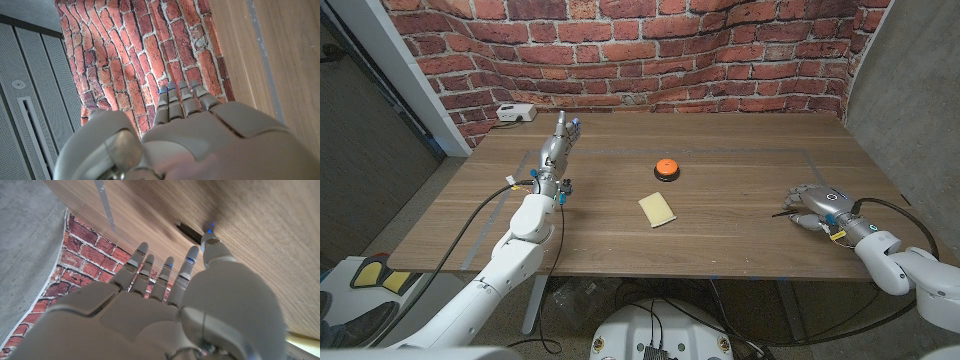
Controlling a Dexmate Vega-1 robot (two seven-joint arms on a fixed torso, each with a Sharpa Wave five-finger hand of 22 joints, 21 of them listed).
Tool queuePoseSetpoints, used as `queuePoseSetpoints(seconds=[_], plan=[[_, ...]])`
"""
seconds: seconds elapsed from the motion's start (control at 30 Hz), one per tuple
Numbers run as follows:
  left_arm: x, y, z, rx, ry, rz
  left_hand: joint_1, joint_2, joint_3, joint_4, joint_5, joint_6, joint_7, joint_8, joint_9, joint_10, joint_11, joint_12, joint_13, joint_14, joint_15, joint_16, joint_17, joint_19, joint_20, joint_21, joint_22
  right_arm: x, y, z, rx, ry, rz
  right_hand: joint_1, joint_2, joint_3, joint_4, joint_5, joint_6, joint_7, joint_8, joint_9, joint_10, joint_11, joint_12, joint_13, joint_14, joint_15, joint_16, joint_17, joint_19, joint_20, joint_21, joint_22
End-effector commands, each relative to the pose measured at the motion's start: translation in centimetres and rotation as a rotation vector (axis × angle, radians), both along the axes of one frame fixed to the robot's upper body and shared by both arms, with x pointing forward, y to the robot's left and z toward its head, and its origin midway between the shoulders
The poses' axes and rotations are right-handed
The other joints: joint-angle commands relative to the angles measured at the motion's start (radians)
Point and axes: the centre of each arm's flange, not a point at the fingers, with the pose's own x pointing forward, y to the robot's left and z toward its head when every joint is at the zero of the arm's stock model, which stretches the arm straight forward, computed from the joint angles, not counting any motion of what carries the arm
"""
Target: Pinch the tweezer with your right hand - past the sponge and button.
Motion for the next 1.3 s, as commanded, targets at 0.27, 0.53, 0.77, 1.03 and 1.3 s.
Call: queuePoseSetpoints(seconds=[0.27, 0.53, 0.77, 1.03, 1.3], plan=[[0.0, 0.0, -0.4, -0.004, 0.008, 0.001, 0.003, 0.008, 0.0, 0.004, -0.004, 0.011, -0.001, -0.001, 0.005, 0.009, -0.003, 0.0, 0.006, 0.01, 0.004, -0.001, 0.006, 0.009, -0.002, -0.008, 0.001, 0.1, 0.1, -0.6, -0.029, 0.004, -0.001, 0.012, -0.001, 0.001, 0.009, 0.004, 0.023, -0.001, 0.01, 0.001, 0.018, 0.001, 0.006, 0.0, 0.014, -0.023, 0.005, 0.004, 0.017, -0.042, 0.004, 0.004], [0.0, -0.1, -0.2, -0.001, 0.004, -0.002, 0.004, 0.009, 0.0, 0.005, -0.005, 0.013, -0.001, -0.002, 0.005, 0.008, -0.003, -0.001, 0.006, 0.01, 0.003, -0.002, 0.006, 0.009, -0.001, -0.009, 0.001, 0.2, 0.2, -0.6, -0.024, -0.001, 0.004, 0.01, 0.0, 0.0, 0.012, 0.004, 0.043, 0.0, 0.015, 0.002, 0.027, -0.004, 0.007, 0.0, 0.02, -0.025, 0.004, 0.005, 0.021, -0.041, 0.005, 0.004], [0.0, -0.1, -0.1, 0.001, 0.001, -0.005, 0.005, 0.009, 0.0, 0.005, -0.006, 0.012, -0.002, -0.003, 0.005, 0.009, -0.003, -0.002, 0.006, 0.011, 0.003, -0.002, 0.006, 0.009, -0.001, -0.01, 0.001, 0.4, 0.1, -0.4, -0.022, -0.013, 0.001, 0.006, -0.001, -0.003, 0.015, 0.004, 0.061, 0.0, 0.021, 0.002, 0.036, -0.005, 0.009, 0.001, 0.027, -0.027, 0.004, 0.005, 0.026, -0.04, 0.006, 0.005], [0.0, -0.1, 0.0, 0.0, -0.001, -0.007, 0.005, 0.009, 0.0, 0.006, -0.006, 0.013, -0.002, -0.003, 0.005, 0.011, -0.004, -0.002, 0.006, 0.011, 0.002, -0.002, 0.006, 0.01, 0.0, -0.011, 0.002, 0.9, 0.3, -0.2, -0.004, -0.034, 0.008, -0.003, -0.004, -0.011, 0.02, 0.003, 0.091, -0.001, 0.028, 0.003, 0.05, -0.009, 0.01, 0.001, 0.044, -0.032, 0.006, 0.006, 0.04, -0.042, 0.01, 0.005], [0.1, -0.1, 0.0, 0.003, 0.004, -0.007, 0.006, 0.009, 0.0, 0.006, -0.007, 0.014, -0.002, -0.004, 0.005, 0.01, -0.006, -0.003, 0.006, 0.01, 0.001, -0.002, 0.006, 0.011, 0.001, -0.012, 0.002, 1.1, 0.5, -0.3, 0.001, -0.043, 0.018, -0.008, -0.005, -0.016, 0.023, 0.004, 0.122, -0.001, 0.037, 0.003, 0.064, -0.012, 0.012, 0.001, 0.06, -0.035, 0.006, 0.006, 0.053, -0.046, 0.014, 0.006]])
